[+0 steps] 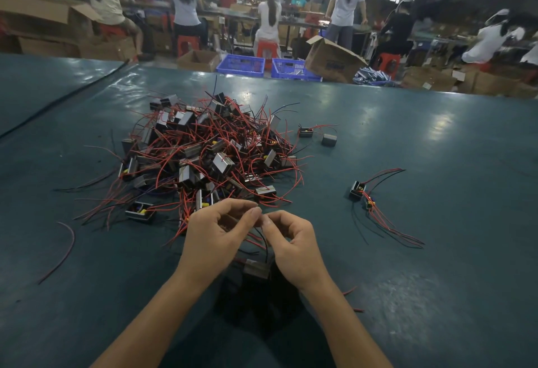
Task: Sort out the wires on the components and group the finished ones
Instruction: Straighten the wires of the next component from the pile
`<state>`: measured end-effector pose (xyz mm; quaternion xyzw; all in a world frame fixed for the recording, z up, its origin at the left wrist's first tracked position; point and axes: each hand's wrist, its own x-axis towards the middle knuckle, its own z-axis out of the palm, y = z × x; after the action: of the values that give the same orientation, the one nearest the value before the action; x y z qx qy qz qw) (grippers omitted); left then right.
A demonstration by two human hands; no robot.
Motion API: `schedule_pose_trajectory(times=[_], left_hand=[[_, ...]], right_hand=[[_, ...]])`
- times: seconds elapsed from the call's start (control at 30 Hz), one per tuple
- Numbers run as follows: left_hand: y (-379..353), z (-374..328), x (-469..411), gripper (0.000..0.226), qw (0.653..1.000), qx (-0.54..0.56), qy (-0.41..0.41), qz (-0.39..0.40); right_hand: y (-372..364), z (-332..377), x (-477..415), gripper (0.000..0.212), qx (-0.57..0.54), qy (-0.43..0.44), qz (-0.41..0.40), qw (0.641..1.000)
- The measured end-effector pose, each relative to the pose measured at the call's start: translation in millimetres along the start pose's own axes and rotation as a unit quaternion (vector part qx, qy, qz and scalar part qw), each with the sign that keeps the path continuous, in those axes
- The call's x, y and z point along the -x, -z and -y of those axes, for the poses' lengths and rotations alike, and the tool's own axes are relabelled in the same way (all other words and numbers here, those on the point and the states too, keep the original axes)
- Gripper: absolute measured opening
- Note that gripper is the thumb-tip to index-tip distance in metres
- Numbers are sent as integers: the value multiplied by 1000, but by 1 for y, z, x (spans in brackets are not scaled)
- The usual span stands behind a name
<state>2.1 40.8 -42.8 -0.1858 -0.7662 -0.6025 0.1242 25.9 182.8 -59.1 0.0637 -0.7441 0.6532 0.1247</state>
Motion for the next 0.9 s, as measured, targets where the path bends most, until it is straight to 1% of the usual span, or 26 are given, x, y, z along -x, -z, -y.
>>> schedule_pose_trajectory(times=[0.13,0.27,0.33,0.47,0.57,0.67,0.73,0.83,0.9], left_hand=[[3,1,-2,8,999,-17,13,41],[5,3,-4,22,997,3,49,56],[5,5,-5,23,997,-4,54,57],[6,8,-5,20,998,-27,32,39],[6,9,-7,26,997,4,61,52],[6,9,-9,26,990,55,109,76],[6,8,-9,27,985,78,127,85],[10,6,-9,23,990,41,95,98],[11,7,-8,13,991,-5,67,114]], right_hand=[[0,-1,0,17,2,-2,-3,1000],[0,-1,0,17,4,-4,2,1000],[0,-2,0,16,9,-3,0,1000],[0,0,0,18,24,-1,-8,1000],[-1,0,0,17,31,-15,-12,999],[-1,0,0,18,22,-23,-13,999],[0,1,-1,18,27,-21,-19,999],[2,0,-1,17,39,-16,-26,999],[2,-1,-1,18,49,-7,-30,998]])
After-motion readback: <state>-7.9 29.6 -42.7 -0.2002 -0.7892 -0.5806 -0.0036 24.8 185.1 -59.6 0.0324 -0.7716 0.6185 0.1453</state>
